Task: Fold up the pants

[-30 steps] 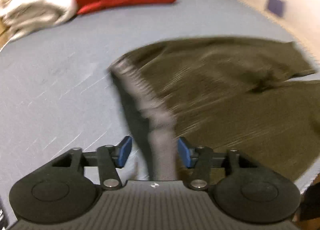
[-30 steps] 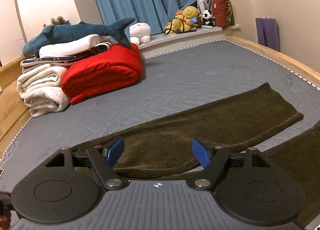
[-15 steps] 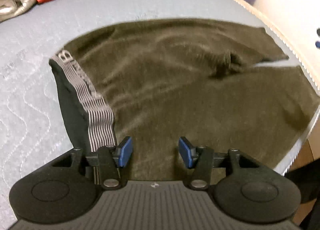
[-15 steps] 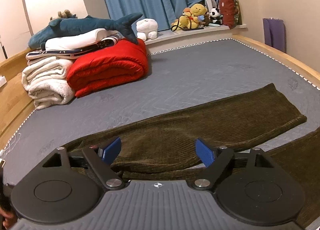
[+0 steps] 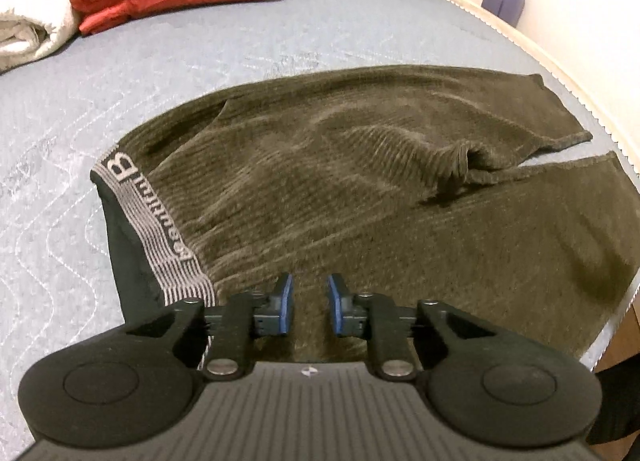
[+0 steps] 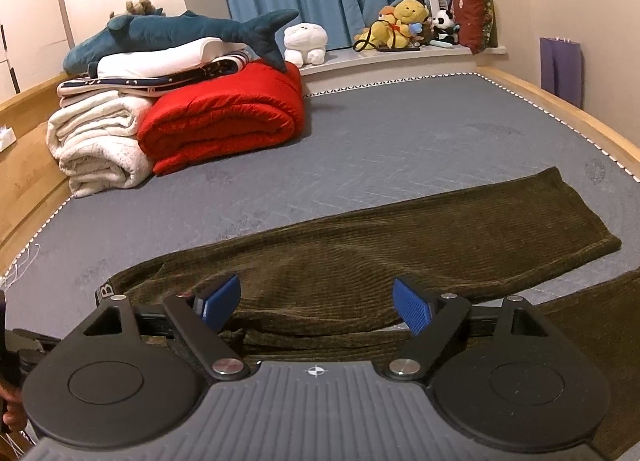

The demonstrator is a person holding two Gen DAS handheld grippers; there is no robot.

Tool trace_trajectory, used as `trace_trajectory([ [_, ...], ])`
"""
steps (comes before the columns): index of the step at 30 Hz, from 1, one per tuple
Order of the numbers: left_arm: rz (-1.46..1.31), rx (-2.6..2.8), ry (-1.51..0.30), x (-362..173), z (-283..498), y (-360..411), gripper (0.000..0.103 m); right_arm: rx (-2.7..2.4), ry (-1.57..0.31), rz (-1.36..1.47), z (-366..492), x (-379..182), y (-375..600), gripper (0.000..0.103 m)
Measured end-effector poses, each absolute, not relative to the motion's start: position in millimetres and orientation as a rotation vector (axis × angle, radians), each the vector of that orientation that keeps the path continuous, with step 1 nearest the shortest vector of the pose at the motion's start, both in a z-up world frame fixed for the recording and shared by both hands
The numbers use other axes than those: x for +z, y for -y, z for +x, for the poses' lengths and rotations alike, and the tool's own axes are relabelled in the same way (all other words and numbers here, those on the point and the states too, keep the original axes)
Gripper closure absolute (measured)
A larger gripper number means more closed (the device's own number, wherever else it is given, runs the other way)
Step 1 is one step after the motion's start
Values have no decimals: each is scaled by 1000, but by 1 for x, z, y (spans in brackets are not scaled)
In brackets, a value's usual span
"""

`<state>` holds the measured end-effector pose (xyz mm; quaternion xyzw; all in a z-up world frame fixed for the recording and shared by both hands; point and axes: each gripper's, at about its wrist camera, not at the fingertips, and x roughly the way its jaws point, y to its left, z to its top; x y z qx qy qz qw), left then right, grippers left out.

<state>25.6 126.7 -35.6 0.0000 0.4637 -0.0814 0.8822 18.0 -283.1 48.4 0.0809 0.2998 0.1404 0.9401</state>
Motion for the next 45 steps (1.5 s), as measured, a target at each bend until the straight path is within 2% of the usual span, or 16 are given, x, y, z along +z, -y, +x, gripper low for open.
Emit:
trace_trajectory([
  [19, -53, -80, -891, -22, 43, -148, 87, 288, -625, 189, 17, 50, 292, 18],
  [24, -11, -39, -817, -8, 47, -158, 87, 289, -628, 204, 18, 51, 297, 18],
  [31, 59, 12, -783, -8, 98, -176, 87, 319, -631, 229, 18, 56, 303, 18],
  [34, 148, 66, -782, -20, 134, -175, 75, 320, -629, 218, 19, 57, 307, 18],
  [35, 177, 81, -773, -25, 144, -174, 57, 320, -633, 220, 20, 57, 309, 18],
  [36, 200, 98, -766, -29, 154, -173, 36, 318, -638, 226, 20, 57, 312, 18],
  [38, 235, 123, -777, -41, 174, -174, 17, 315, -642, 241, 21, 58, 316, 18],
  [41, 287, 167, -820, -63, 200, -174, 16, 309, -634, 246, 21, 61, 322, 18],
  [43, 290, 154, -849, -74, 209, -175, 21, 301, -628, 243, 20, 62, 326, 18],
  [44, 290, 140, -848, -77, 210, -176, 43, 297, -628, 243, 20, 62, 327, 18],
  [45, 284, 128, -856, -78, 210, -177, 85, 293, -629, 244, 20, 62, 328, 18],
])
